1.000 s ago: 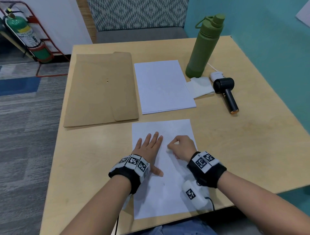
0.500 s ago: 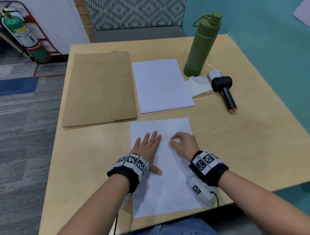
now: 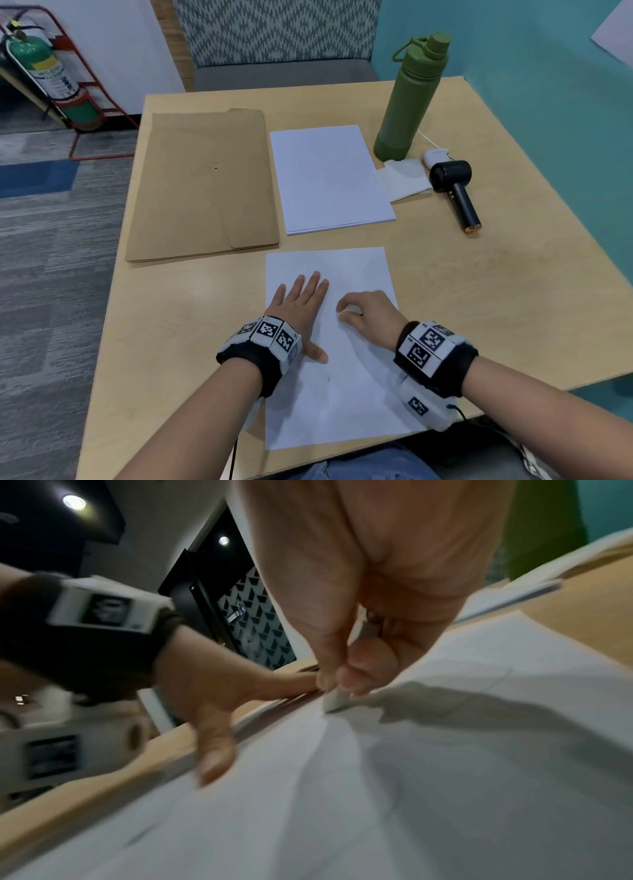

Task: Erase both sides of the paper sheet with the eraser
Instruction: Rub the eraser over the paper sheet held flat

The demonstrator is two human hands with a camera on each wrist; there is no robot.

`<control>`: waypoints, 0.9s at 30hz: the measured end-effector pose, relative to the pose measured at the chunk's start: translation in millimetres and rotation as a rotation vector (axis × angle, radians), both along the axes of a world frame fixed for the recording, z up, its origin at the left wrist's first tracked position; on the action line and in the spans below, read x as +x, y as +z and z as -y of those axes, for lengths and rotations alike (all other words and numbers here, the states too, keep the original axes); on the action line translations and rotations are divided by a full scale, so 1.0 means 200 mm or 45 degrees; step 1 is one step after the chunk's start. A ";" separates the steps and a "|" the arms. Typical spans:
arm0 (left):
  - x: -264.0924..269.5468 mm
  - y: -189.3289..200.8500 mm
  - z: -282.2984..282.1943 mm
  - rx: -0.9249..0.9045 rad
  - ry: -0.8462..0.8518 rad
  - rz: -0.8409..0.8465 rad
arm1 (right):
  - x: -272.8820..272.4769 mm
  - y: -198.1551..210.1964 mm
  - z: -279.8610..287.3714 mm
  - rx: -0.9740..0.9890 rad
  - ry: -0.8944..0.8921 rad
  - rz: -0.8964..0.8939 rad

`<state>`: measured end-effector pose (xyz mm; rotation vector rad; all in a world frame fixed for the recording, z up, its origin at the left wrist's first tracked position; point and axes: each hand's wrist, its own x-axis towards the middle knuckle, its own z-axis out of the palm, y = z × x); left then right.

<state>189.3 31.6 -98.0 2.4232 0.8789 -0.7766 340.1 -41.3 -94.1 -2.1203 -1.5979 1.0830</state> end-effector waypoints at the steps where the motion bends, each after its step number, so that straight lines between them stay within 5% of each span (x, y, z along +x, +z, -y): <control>1: 0.00 0.00 0.00 0.001 0.001 0.001 | 0.01 0.01 -0.02 0.002 -0.003 0.001; 6: 0.00 0.00 0.00 0.008 0.006 0.020 | 0.04 -0.01 -0.07 0.020 -0.275 -0.140; 10: -0.02 -0.01 0.00 0.016 0.009 0.066 | 0.08 0.00 -0.01 0.030 -0.744 -0.972; 14: -0.04 -0.02 0.00 0.036 0.061 0.111 | -0.01 0.01 0.09 -0.287 -0.709 -1.547; 17: -0.04 -0.03 0.01 0.053 0.085 0.122 | -0.05 -0.03 0.11 -0.354 -0.676 -1.568; 21: -0.05 -0.04 0.01 0.050 0.088 0.132 | 0.04 -0.02 0.04 0.081 -1.011 -1.485; 27: -0.04 -0.04 0.01 0.053 0.078 0.112 | -0.06 -0.05 0.08 -0.345 -0.599 -1.575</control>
